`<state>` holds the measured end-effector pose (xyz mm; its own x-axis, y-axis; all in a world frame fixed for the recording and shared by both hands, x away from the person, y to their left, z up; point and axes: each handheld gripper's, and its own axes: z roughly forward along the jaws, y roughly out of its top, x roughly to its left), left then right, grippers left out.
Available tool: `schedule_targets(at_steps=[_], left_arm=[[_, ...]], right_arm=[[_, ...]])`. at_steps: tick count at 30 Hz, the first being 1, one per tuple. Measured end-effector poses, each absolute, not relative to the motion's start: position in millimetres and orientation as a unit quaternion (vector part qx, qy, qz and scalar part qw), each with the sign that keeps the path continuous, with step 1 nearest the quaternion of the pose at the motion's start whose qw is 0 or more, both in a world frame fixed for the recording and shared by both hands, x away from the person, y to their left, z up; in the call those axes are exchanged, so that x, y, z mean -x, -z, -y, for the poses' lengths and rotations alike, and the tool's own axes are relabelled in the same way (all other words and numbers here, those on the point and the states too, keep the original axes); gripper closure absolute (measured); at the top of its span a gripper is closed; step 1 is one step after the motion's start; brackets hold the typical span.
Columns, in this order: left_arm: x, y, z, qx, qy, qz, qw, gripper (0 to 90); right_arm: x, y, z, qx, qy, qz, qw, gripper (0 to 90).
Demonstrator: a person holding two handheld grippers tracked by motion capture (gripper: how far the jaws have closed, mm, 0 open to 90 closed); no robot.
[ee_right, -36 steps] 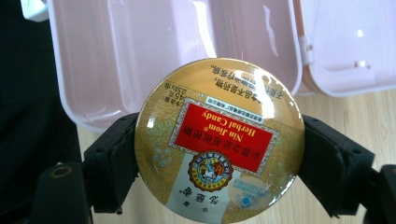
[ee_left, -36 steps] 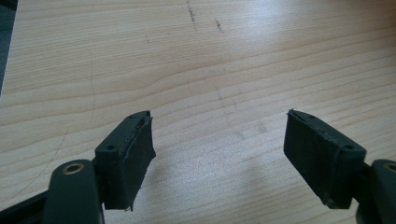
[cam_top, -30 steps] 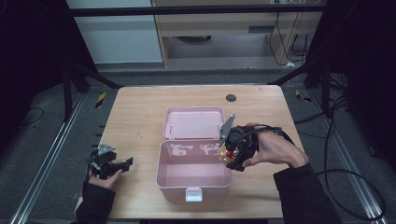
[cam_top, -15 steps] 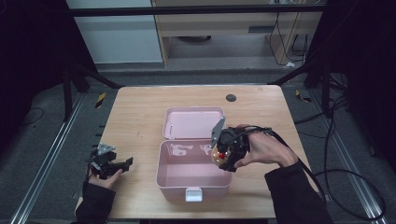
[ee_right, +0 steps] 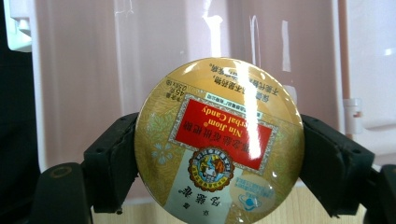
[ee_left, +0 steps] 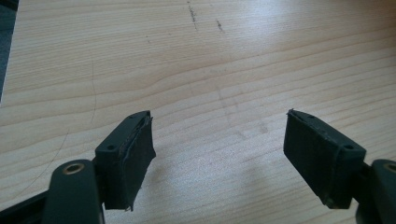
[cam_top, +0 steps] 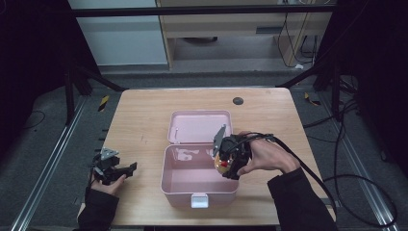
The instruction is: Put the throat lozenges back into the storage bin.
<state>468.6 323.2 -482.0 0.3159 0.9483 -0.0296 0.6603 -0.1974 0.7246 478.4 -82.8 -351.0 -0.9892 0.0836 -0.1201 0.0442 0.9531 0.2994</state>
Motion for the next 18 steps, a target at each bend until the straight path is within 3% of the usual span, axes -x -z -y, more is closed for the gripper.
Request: schedule_targets(at_steps=[18], left_arm=[[-468.8,482.3,-323.7,-0.742,-0.219,-0.542,0.328,23.4]], right_arm=[[-481.6,363.1,75.4,-0.024,-0.16,-0.985,0.054,20.8]])
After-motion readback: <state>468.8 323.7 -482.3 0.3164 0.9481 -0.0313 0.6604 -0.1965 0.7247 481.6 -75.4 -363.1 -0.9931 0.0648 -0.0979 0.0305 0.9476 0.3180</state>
